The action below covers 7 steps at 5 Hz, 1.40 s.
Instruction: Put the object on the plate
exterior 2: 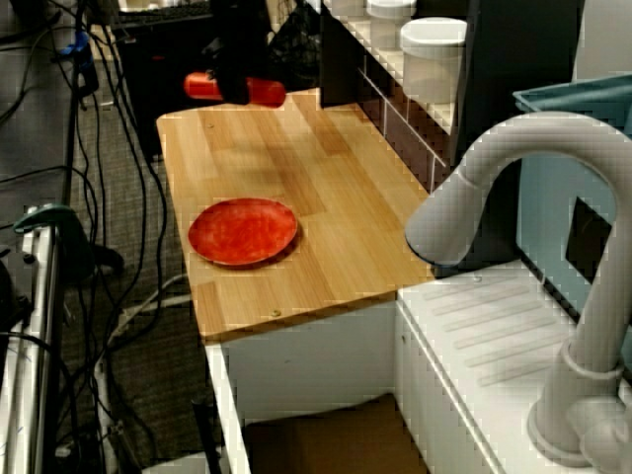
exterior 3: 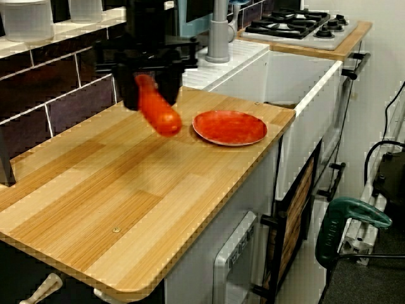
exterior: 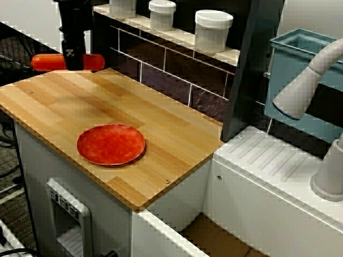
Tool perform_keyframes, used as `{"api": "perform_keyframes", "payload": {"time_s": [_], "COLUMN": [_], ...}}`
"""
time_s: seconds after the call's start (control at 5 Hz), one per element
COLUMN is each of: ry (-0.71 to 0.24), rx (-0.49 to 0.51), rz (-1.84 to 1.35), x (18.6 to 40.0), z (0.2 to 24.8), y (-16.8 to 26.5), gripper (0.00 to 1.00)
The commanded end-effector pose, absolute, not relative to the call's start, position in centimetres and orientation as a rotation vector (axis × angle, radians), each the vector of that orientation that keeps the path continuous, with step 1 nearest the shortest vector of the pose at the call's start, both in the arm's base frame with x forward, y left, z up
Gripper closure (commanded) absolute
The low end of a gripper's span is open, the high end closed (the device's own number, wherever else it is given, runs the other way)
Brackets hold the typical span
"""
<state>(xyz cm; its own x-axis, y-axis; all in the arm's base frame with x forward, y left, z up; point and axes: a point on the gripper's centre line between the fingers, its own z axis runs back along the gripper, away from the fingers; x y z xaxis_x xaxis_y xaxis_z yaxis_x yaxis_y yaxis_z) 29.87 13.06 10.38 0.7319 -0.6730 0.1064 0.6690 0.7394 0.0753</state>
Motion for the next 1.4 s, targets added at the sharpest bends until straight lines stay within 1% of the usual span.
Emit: {"api": "perform_keyframes", "payload": {"time_s": [0.0, 0.2, 0.4, 0.6, 0.8, 1.0, 1.2], "ry": [-0.191, -0.19, -0.191, -0.18, -0.158, -0.128, -0.12], "rx": [0.097, 0.103, 0.13, 0.154, 0.155, 0.179, 0.193], "rz": [-0.819, -0.835, -0.845, -0.874, -0.905, -0.945, -0.958], "x": [26.0, 25.4, 25.5, 25.9, 26.1, 25.5, 25.1], "z": [12.3, 12.2, 11.8, 10.7, 9.3, 7.5, 6.7], "y": [9.9, 8.4, 6.4, 4.0, 2.5, 0.9, 0.5], "gripper": [1.0, 1.0, 1.0, 1.0, 1.0, 1.0, 1.0]}}
